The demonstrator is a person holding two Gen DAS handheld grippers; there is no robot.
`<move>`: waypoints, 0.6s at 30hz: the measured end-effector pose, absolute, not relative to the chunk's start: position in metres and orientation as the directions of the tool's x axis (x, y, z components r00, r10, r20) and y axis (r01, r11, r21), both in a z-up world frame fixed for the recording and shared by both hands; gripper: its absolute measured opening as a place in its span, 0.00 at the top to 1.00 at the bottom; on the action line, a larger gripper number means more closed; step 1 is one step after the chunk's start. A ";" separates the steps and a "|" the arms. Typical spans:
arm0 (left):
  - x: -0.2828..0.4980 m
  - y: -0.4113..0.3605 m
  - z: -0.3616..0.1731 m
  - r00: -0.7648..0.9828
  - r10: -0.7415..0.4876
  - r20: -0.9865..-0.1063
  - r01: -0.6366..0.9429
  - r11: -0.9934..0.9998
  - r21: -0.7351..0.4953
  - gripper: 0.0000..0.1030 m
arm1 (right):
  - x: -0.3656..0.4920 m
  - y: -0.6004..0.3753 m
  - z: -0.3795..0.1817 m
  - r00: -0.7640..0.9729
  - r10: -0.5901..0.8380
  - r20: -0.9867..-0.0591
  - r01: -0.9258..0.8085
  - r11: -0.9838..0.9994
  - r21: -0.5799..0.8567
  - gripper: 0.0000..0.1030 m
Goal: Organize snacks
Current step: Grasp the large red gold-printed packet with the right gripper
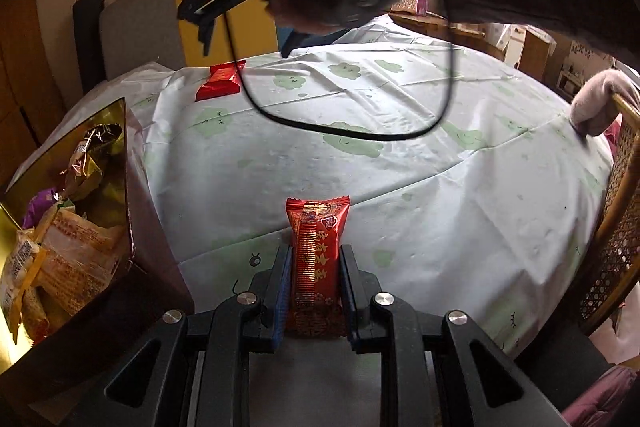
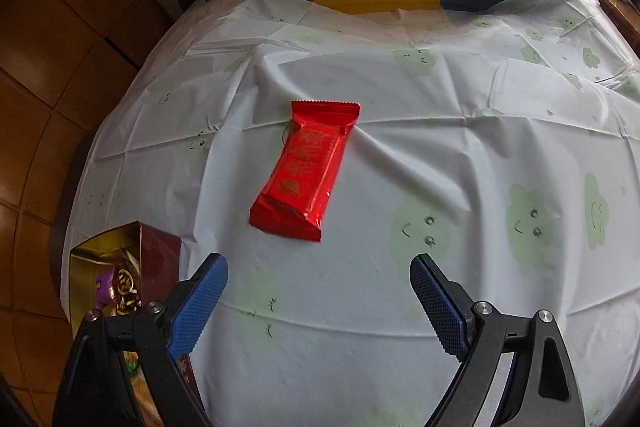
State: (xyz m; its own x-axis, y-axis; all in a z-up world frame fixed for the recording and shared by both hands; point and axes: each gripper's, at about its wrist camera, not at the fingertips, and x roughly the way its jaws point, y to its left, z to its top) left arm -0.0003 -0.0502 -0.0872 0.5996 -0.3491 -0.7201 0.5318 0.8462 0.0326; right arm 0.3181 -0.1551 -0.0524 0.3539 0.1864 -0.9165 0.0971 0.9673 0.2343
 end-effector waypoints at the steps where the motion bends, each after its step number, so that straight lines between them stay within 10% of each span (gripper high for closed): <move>1: -0.001 -0.050 -0.087 0.601 -0.352 -0.718 0.534 0.845 0.032 0.78 | 0.326 -0.151 -0.056 0.352 0.171 -0.920 0.106 0.969 0.221 0.10; 14: 0.001 -0.045 -0.089 0.587 -0.394 -0.707 0.555 0.832 -0.004 0.78 | 0.377 -0.122 -0.095 0.306 0.026 -0.952 0.126 0.990 0.067 0.10; 16: 0.001 -0.044 -0.089 0.586 -0.393 -0.709 0.554 0.833 -0.004 0.78 | 0.373 -0.120 -0.095 0.318 -0.017 -0.948 0.090 0.996 0.012 0.19; 18: 0.001 -0.044 -0.089 0.586 -0.391 -0.710 0.551 0.834 -0.004 0.78 | 0.368 -0.122 -0.089 0.330 0.004 -0.944 0.043 0.999 0.020 0.48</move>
